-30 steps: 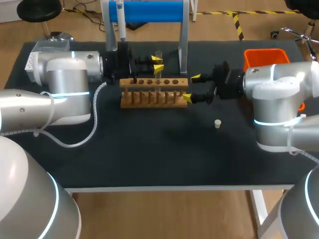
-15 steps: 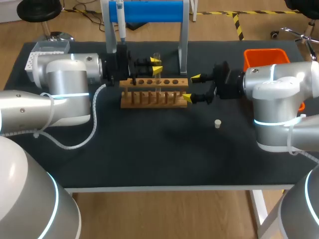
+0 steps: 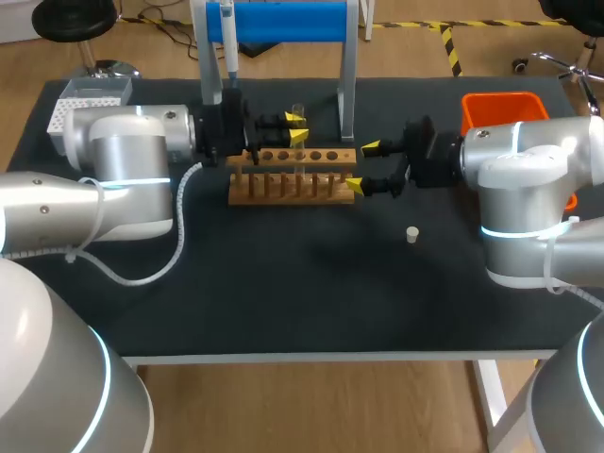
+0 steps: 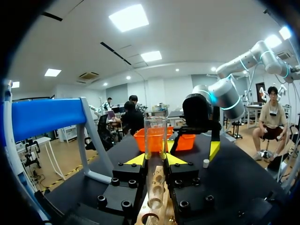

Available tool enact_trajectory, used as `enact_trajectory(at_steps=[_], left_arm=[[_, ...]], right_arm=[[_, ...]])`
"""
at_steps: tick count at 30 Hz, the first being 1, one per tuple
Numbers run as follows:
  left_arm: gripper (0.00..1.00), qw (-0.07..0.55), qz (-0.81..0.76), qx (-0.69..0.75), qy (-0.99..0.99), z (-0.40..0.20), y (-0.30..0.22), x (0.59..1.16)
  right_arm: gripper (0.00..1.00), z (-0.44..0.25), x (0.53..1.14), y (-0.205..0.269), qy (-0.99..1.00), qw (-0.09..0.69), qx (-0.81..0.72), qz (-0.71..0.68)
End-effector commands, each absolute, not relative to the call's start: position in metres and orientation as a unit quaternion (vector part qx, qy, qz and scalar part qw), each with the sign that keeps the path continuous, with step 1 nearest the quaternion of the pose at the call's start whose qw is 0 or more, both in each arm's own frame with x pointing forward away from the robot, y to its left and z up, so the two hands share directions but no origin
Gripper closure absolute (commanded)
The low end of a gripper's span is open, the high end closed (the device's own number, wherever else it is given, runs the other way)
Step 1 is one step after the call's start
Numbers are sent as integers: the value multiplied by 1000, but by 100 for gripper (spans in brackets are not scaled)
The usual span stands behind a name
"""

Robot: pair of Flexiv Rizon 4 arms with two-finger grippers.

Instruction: Invert the test tube, pick up the pipette, mount the tip to pipette, aspirate from beaker and dispense into the tube, eject the tip, return the pipette, and cap with the stopper.

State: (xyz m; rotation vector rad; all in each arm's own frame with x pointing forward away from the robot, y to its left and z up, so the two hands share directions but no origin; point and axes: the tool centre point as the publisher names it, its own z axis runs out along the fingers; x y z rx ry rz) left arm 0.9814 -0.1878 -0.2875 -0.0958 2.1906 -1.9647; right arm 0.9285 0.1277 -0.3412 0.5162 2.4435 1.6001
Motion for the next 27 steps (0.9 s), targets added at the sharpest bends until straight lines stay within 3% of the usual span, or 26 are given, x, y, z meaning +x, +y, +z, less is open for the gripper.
enact_trajectory(at_steps=[1, 3, 4, 5, 18, 27], left_arm=[[100, 90, -666, -26, 740, -290, -189, 984], [96, 88, -664, -25, 742, -291, -190, 984], [36, 88, -664, -25, 742, -291, -190, 984], [0, 87, -665, -26, 742, -291, -190, 984], [0, 86, -656, -22, 749, -264, -179, 965], [0, 99, -636, -56, 763, -235, -133, 934]], right_arm=[[0, -341, 928, 127, 820, 88, 173, 538], [0, -341, 928, 127, 820, 88, 173, 538], [0, -341, 928, 127, 820, 88, 173, 538], [0, -341, 928, 127, 820, 88, 173, 538], [0, -341, 928, 127, 820, 88, 173, 538], [0, -341, 928, 127, 820, 88, 173, 538]])
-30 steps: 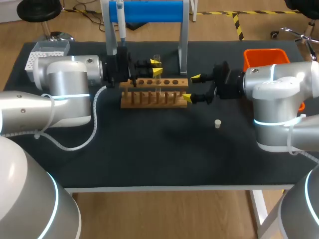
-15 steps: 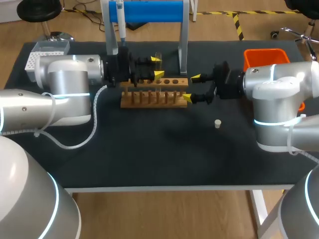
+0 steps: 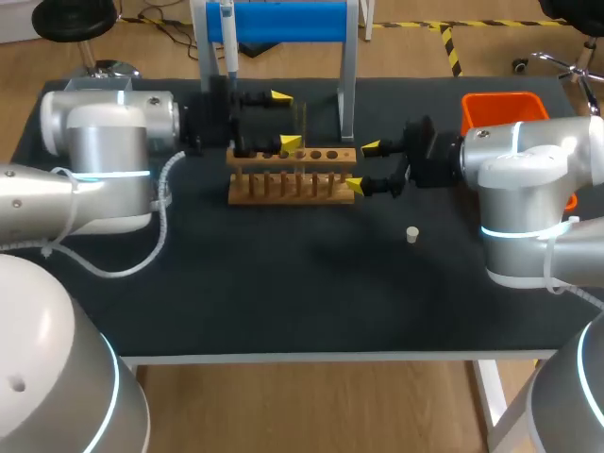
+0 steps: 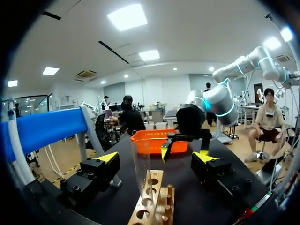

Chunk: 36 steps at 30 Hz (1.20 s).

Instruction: Invert the test tube, pick up the pipette, mount the tip to pipette, aspirate from beaker and dispense into the tube, eject the tip, return the pipette, and cap with the stopper.

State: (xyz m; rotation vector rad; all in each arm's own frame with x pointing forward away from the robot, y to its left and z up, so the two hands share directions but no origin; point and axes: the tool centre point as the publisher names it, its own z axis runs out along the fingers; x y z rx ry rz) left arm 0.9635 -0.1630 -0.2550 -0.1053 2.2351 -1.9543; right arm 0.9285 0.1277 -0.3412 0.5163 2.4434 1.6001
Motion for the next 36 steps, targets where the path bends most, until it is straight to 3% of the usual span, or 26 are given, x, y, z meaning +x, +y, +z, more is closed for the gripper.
enact_trajectory(at_steps=[1, 10, 36], left_arm=[[0, 100, -626, -67, 770, -233, -125, 929], [0, 158, -593, -168, 771, -231, -55, 877], [0, 160, -596, -175, 768, -232, -50, 879]], right_arm=[[0, -341, 928, 127, 820, 88, 173, 538], [0, -341, 928, 127, 820, 88, 173, 538], [0, -341, 928, 127, 820, 88, 173, 538]])
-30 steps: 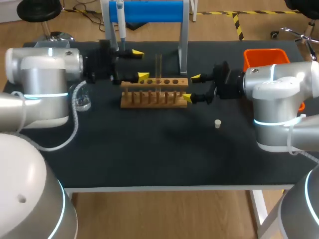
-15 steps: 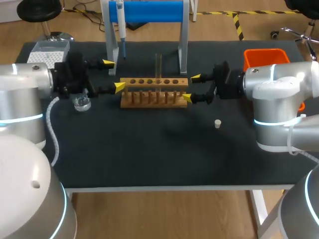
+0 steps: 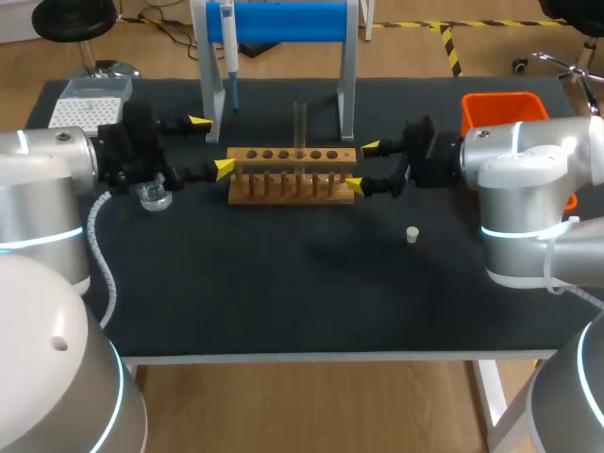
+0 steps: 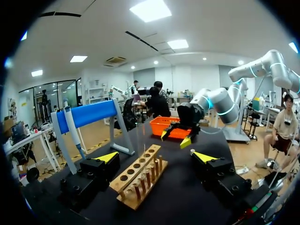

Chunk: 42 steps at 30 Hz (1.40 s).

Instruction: Invert the test tube, pick up the pipette, mount the tip to pipette, aspirate from beaker and dispense into the tube, eject the tip, return the pipette, and cap with the stopper.

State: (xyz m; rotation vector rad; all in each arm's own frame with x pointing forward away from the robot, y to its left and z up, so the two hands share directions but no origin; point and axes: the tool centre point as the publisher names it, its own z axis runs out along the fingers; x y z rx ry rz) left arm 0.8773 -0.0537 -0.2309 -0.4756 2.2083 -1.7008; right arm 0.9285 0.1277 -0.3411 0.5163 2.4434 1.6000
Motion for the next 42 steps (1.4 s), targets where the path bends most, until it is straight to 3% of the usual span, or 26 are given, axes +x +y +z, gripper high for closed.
enact_trajectory(at_steps=[1, 24, 42], left_arm=[[0, 164, -596, -185, 764, -235, -42, 882], [0, 319, -448, -460, 697, -286, 207, 936], [0, 342, -419, -505, 672, -302, 236, 946]], right_arm=[[0, -341, 928, 127, 820, 88, 173, 538], [0, -341, 928, 127, 820, 88, 173, 538], [0, -341, 928, 127, 820, 88, 173, 538]])
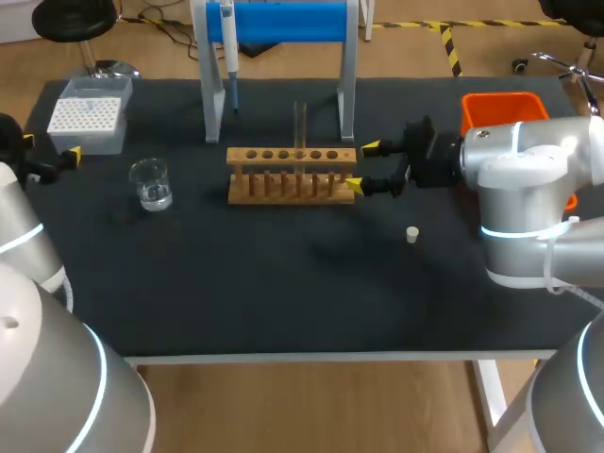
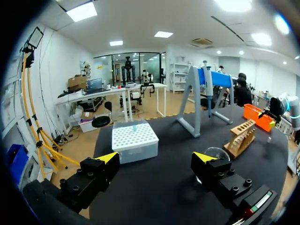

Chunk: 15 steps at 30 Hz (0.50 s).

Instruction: Invert the test tube, pick up the pipette, mount the tip to pipette, aspirate from beaker and dispense into the tube, eject the tip, return the pipette, and cap with the stopper.

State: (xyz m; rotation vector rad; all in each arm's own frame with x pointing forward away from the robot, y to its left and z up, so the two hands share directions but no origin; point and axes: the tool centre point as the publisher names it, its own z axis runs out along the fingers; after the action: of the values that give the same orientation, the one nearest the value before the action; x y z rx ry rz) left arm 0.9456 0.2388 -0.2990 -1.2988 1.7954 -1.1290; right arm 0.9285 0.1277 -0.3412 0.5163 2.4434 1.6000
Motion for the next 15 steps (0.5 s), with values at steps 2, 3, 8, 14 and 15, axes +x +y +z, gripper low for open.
enact_trajectory(at_steps=[2, 3, 8, 14, 15], left_arm=[[0, 342, -419, -505, 672, -302, 236, 946], [0, 342, -419, -505, 672, -302, 236, 946], [0, 342, -419, -505, 672, -302, 236, 946], [0, 342, -413, -512, 671, -307, 239, 955], [0, 342, -413, -511, 671, -308, 241, 958]], right_arm=[[0, -341, 928, 127, 820, 88, 173, 538], [0, -341, 928, 127, 820, 88, 173, 538], [0, -341, 928, 127, 820, 88, 173, 538], [0, -341, 928, 127, 820, 88, 173, 538], [0, -341, 928, 127, 820, 88, 173, 538]])
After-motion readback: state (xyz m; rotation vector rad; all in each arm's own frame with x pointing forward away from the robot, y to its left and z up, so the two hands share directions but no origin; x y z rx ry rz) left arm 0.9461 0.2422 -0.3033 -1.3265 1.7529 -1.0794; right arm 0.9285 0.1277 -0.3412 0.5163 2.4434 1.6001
